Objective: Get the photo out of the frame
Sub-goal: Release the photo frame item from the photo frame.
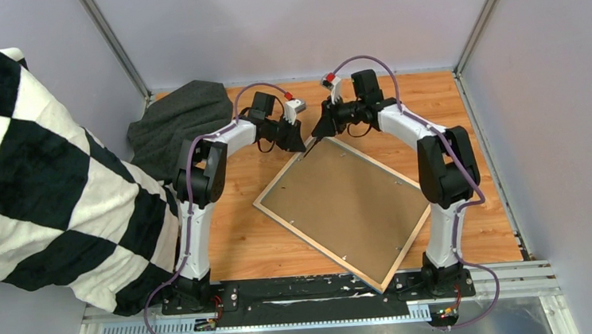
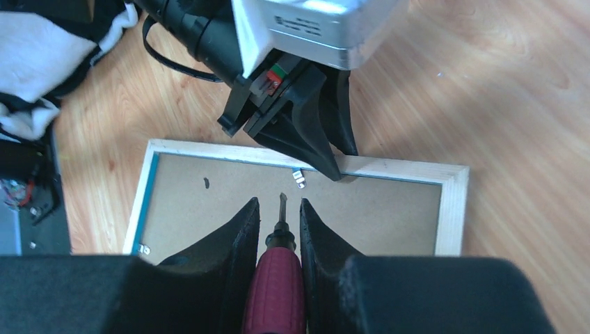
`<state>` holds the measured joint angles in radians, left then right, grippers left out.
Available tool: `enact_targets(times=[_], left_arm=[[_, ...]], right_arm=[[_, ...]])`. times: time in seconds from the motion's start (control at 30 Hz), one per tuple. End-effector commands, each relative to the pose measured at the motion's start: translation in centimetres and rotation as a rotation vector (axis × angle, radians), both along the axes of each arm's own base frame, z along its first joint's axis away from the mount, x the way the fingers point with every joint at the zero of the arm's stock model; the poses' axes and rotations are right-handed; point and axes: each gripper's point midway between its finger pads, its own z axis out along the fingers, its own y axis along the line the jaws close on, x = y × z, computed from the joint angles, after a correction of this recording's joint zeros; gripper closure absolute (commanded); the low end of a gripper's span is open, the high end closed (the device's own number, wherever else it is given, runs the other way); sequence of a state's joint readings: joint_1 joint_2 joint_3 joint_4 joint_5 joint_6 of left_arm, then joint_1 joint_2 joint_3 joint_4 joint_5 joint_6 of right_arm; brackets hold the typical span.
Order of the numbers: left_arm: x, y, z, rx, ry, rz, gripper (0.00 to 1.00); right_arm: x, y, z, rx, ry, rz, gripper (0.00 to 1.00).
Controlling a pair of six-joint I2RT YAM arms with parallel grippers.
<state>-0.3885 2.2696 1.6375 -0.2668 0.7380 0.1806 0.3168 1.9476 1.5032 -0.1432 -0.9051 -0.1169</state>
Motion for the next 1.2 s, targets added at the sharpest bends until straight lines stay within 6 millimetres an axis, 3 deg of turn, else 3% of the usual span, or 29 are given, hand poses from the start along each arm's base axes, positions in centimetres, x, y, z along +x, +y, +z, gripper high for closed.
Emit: enact_targets(times=[0.0,0.53,1.17], left_arm=[[-8.8,-0.3,-6.8,0.092,0.321,-0.115,1.00],[-8.8,-0.3,-6.8,0.090,0.320,-0.115,1.00],[-8.8,-0.3,-6.9,0.091,0.321,-0.115,1.00]], right_arm=[[1.2,0.6,-0.4,0.108,0.122,-0.080,1.00],[3.6,-0.1,-2.8,0.150,0.102,-0.051,1.00],[3.4,0.8,-4.4,0.211,0.226,-0.016,1.00]])
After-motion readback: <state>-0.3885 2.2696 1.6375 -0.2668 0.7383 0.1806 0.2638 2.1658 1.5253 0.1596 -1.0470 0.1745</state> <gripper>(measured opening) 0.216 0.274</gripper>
